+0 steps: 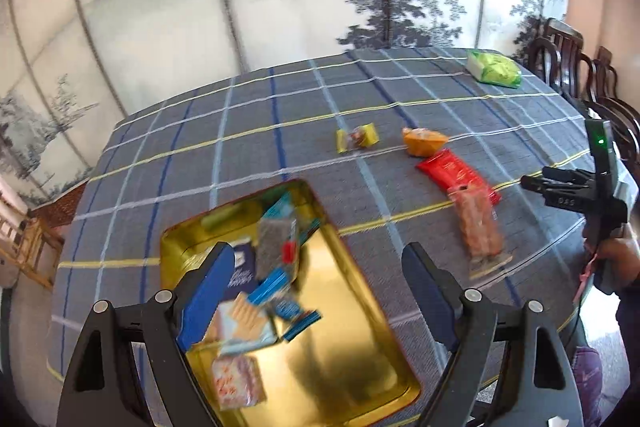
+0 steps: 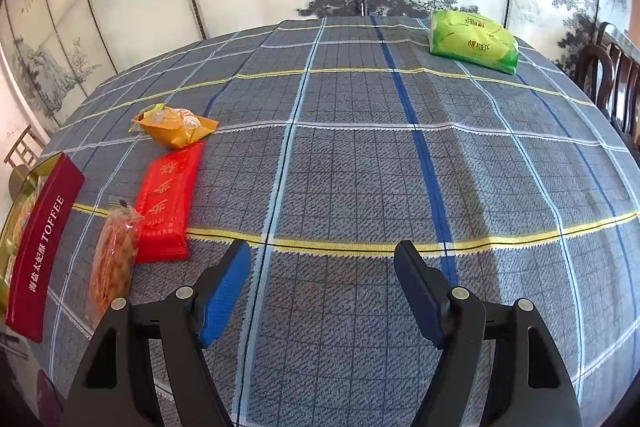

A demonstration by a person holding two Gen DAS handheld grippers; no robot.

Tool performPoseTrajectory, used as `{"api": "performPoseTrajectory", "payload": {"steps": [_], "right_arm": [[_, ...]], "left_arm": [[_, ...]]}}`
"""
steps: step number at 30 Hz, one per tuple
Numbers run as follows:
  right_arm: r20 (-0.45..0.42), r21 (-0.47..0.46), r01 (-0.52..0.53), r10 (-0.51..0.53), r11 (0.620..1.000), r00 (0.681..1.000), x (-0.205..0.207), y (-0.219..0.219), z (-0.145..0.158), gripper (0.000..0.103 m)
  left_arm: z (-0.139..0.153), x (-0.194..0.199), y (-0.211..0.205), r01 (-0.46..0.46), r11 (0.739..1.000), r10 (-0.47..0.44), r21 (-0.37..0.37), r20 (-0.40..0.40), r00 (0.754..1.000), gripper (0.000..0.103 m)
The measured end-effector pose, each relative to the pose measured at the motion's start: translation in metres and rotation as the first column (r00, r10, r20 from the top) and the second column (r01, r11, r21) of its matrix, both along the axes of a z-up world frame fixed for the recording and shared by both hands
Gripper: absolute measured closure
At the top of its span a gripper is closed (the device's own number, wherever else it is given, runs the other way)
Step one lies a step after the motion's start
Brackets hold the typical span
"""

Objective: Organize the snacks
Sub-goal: 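Grasp the yellow candy packet with the left tool while right reaches toward the stick pack, then grasp the clear pack of orange sticks with the right tool while left lifts the yellow packet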

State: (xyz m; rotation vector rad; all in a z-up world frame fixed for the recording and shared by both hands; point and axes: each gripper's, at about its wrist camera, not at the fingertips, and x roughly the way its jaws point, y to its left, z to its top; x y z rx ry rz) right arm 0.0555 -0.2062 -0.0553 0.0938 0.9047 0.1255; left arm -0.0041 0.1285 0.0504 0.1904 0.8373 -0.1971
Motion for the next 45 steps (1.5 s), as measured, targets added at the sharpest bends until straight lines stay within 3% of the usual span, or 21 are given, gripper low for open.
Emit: {"api": "performPoseTrajectory", "payload": {"steps": [5, 11, 13, 15, 17, 20, 23, 24, 25, 27, 28, 30, 32, 34, 36, 40, 45], "right_arm": [[0.009, 0.085, -0.006, 0.005, 0.996, 1.0, 0.0, -0.008, -0.001, 0.028], [0.013, 0.165, -0.011, 0.009, 0.986, 1.0, -0.001, -0.016, -0.003, 0.026], [0.013, 0.184, -0.004, 0.002, 0.983, 1.0, 0.0, -0.019, -0.003, 0.026], [0.015, 0.201, -0.006, 0.003, 0.98, 1.0, 0.0, -0.02, -0.004, 0.025], [0.015, 0.209, -0.006, 0.003, 0.978, 1.0, 0.001, -0.021, -0.003, 0.024], [0.017, 0.217, -0.012, 0.009, 0.976, 1.0, 0.003, -0.02, -0.003, 0.024], [0.018, 0.225, -0.021, 0.017, 0.974, 1.0, 0.005, -0.019, -0.004, 0.023], [0.018, 0.226, -0.023, 0.019, 0.974, 1.0, 0.005, -0.018, -0.004, 0.022], [0.018, 0.227, -0.023, 0.019, 0.974, 1.0, 0.006, -0.017, -0.004, 0.022], [0.018, 0.231, -0.023, 0.02, 0.973, 1.0, 0.007, -0.017, -0.004, 0.021], [0.018, 0.233, -0.023, 0.019, 0.972, 1.0, 0.007, -0.017, -0.004, 0.021], [0.018, 0.235, -0.022, 0.019, 0.972, 1.0, 0.007, -0.017, -0.004, 0.02], [0.018, 0.235, -0.023, 0.02, 0.972, 1.0, 0.008, -0.017, -0.004, 0.02], [0.018, 0.236, -0.022, 0.018, 0.971, 1.0, 0.007, -0.017, -0.004, 0.02], [0.019, 0.241, -0.019, 0.015, 0.97, 1.0, 0.007, -0.018, -0.004, 0.02], [0.019, 0.24, -0.016, 0.012, 0.971, 1.0, 0.007, -0.018, -0.004, 0.019], [0.016, 0.229, -0.008, 0.005, 0.973, 1.0, 0.007, -0.017, -0.004, 0.019]], "left_arm": [[-0.007, 0.068, -0.042, 0.195, 0.976, -0.193, 0.093, -0.031, 0.981, 0.02], [-0.036, 0.148, -0.071, 0.426, 0.885, -0.411, 0.19, -0.114, 0.904, 0.023], [-0.05, 0.172, -0.077, 0.464, 0.857, -0.437, 0.224, -0.16, 0.885, 0.028], [-0.066, 0.194, -0.081, 0.507, 0.838, -0.461, 0.203, -0.236, 0.855, 0.031], [-0.079, 0.207, -0.085, 0.531, 0.818, -0.472, 0.222, -0.271, 0.839, 0.044], [-0.093, 0.216, -0.093, 0.573, 0.782, -0.501, 0.244, -0.299, 0.812, 0.044], [-0.104, 0.228, -0.095, 0.59, 0.778, -0.51, 0.217, -0.329, 0.795, 0.044], [-0.109, 0.232, -0.095, 0.591, 0.781, -0.506, 0.204, -0.348, 0.789, 0.043], [-0.107, 0.237, -0.092, 0.585, 0.795, -0.511, 0.159, -0.344, 0.788, 0.05], [-0.108, 0.244, -0.088, 0.555, 0.828, -0.488, 0.073, -0.392, 0.78, 0.078], [-0.107, 0.243, -0.087, 0.537, 0.841, -0.468, 0.07, -0.406, 0.785, 0.082], [-0.106, 0.234, -0.088, 0.487, 0.863, -0.405, 0.134, -0.392, 0.826, 0.082], [-0.102, 0.218, -0.086, 0.423, 0.894, -0.344, 0.147, -0.381, 0.858, 0.082], [-0.087, 0.197, -0.08, 0.326, 0.937, -0.271, 0.122, -0.33, 0.904, 0.082], [-0.069, 0.169, -0.073, 0.245, 0.967, -0.216, 0.066, -0.297, 0.93, 0.082], [-0.039, 0.108, -0.062, 0.135, 0.989, -0.147, -0.064, -0.272, 0.951, 0.082], [-0.026, 0.039, -0.05, 0.065, 0.992, -0.087, -0.109, -0.222, 0.971, 0.082]]}}
